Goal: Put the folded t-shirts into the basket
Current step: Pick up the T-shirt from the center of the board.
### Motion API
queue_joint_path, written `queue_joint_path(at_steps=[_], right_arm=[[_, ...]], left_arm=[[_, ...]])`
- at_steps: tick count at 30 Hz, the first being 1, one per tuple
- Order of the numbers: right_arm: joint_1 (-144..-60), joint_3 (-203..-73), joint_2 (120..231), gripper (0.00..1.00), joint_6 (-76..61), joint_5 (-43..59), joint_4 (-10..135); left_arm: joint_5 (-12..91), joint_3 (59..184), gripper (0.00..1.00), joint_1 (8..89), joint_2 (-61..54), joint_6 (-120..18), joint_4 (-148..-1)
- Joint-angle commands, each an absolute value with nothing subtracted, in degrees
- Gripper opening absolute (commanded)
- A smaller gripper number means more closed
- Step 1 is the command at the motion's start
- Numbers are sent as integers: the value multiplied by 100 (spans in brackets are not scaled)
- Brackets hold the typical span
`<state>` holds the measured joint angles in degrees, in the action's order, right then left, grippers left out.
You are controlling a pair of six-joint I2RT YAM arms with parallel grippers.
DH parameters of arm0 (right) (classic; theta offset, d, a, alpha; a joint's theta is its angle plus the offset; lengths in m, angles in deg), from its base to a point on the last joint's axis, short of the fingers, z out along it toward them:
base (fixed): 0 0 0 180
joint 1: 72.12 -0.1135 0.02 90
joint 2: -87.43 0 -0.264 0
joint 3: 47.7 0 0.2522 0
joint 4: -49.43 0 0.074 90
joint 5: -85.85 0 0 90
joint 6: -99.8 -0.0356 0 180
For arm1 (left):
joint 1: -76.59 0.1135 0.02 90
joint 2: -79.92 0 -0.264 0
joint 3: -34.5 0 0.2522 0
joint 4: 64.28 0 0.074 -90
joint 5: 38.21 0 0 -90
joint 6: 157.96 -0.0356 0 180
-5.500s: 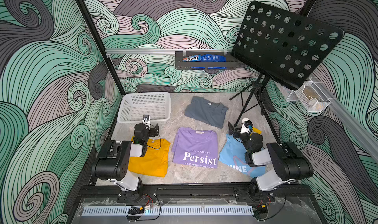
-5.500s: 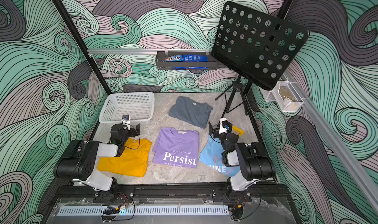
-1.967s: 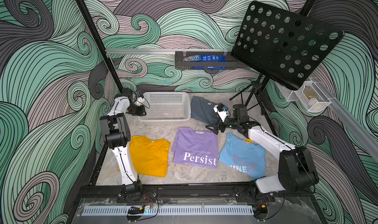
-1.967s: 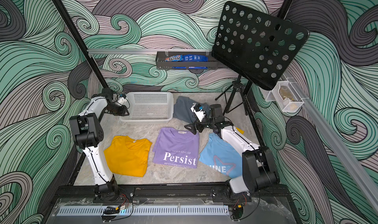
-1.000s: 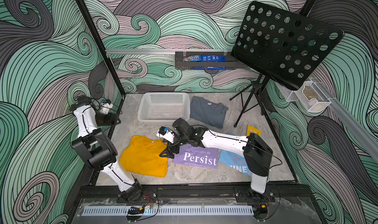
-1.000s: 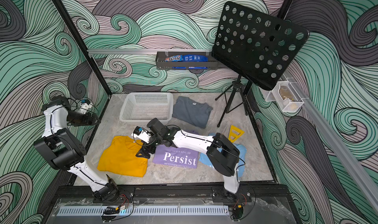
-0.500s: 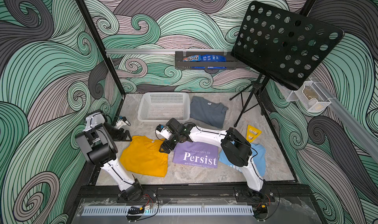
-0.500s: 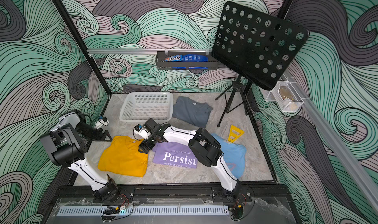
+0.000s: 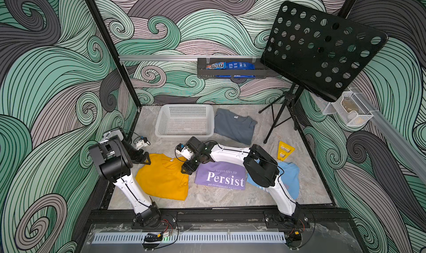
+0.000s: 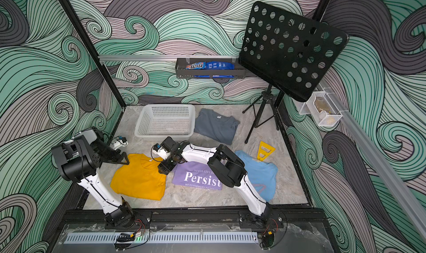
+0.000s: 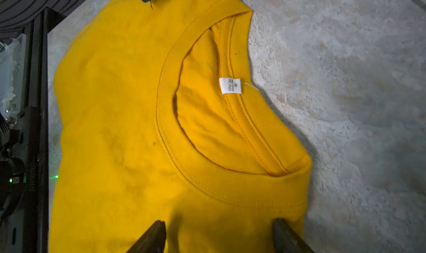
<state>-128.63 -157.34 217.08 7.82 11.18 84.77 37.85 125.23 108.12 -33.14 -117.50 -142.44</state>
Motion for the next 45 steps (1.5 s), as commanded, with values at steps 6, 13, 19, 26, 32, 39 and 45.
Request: queue_joint_path(at_steps=[6, 13, 19, 26, 32, 39, 45], right_arm=[[-12963, -15754, 22025, 59, 594, 1004, 8502], [-12948, -15922, 22067, 41, 470, 1066, 8260], [-12936, -15981, 22020, 21, 285, 1260, 7945], [-12682, -15929, 21689, 0, 412, 1237, 7844], [-12377, -15537, 21295, 0, 641, 1422, 7599], [-12294, -15314, 20813, 0, 863, 1593, 7448], [-12181, -15353, 20539, 0, 869, 1819, 7458]], left_arm=[[3751, 12032, 61, 10603, -3498, -11614, -13892], [3377, 11595, 32, 10602, -3215, -11426, -13725], [2982, 11353, 14, 10605, -2786, -11203, -13678], [2667, 11507, 0, 10616, -2269, -10878, -13751], [2216, 11561, 0, 10614, -1988, -10570, -13768], [1848, 11515, 0, 10614, -1609, -10452, -13793], [1549, 11694, 0, 10610, -1447, -10543, -14275]])
